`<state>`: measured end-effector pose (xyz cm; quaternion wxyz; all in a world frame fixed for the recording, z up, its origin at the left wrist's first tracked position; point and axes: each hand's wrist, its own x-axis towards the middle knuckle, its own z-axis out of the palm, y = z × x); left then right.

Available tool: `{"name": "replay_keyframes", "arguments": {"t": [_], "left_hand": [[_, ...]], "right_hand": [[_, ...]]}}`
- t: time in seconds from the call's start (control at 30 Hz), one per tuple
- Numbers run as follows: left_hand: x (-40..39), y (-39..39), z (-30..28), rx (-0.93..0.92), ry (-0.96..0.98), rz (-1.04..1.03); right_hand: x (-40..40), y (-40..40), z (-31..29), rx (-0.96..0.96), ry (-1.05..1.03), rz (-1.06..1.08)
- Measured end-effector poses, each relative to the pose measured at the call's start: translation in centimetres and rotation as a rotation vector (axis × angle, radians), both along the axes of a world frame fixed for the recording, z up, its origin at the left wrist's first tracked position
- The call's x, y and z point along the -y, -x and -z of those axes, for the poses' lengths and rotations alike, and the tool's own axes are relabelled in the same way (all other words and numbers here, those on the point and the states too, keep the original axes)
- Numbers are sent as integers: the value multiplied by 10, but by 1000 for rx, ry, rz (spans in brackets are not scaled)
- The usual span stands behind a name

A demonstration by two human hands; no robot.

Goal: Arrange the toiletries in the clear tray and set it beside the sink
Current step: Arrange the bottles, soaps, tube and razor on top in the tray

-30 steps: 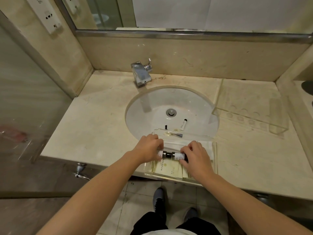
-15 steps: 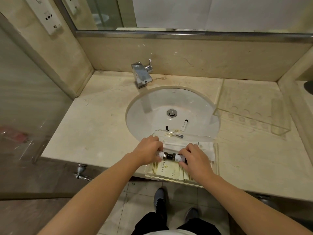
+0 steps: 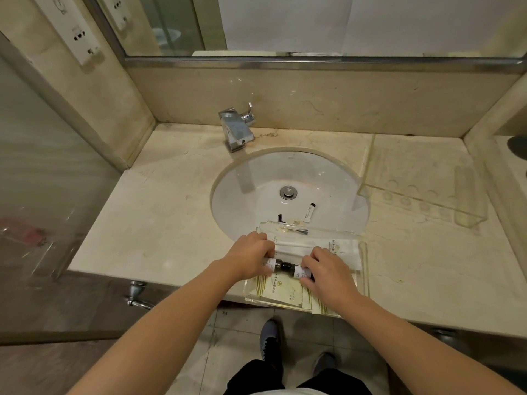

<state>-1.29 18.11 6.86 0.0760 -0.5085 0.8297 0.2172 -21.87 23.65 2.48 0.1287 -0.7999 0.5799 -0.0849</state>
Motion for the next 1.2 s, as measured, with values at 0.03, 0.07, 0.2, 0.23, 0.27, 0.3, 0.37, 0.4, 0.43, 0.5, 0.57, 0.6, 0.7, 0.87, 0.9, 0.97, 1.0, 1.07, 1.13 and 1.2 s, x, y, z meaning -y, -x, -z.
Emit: {"name": "replay_keyframes", "arguments": {"t": [0.03,0.07,0.2,0.23,0.27,0.3,0.37,0.4,0.43,0.5,0.57,0.6,0.7,0.87,0.9,0.97,1.0,1.07,1.13,1.2], "left_hand": [[0,0,0,-2,-4,-1],[0,0,0,-3,-8,-3],[1,0,-1,-6,-22,-6],[1,0,-1,-5,-25,-7],[1,0,-2,-4,-27,-7],[1,0,-2,-2,-28,-6],[1,0,-2,-2,-34,-5],[2,0,-2,-2,-35,-4],[2,0,-2,-2,-37,-2],[2,-1,-2,1,-40,4],[3,0,-2,14,-52,17],[3,0,-2,20,-61,22],[4,0,-2,31,-93,33],[5,-1,-2,53,-126,60],[5,-1,-1,59,-128,65],[4,-1,0,67,-124,71],[4,-1,1,69,-121,70],[3,0,2,70,-117,65],[3,1,3,70,-116,61],[2,1,3,67,-121,55]], "right_hand": [[0,0,0,-15,-2,10],[-1,-1,0,-27,-2,21],[-1,0,-1,-35,-11,43],[-1,0,-2,-40,-13,45],[-1,1,-2,-48,-12,46],[-1,2,-3,-52,-4,45],[0,6,-4,-33,9,25],[0,9,-6,-22,7,4],[0,13,-7,-19,-3,-23],[-2,24,-10,-41,-11,-91],[-5,35,-10,-91,35,-140],[-7,40,-8,-113,66,-145],[-13,47,-4,-134,114,-128],[-18,51,-7,-147,94,-121],[-19,54,-8,-152,63,-132],[-21,60,-12,-172,-38,-163],[-21,63,-13,-183,-97,-166],[-21,66,-12,-201,-133,-157],[-21,63,-11,-200,-99,-161],[-22,58,-6,-191,8,-172]]}}
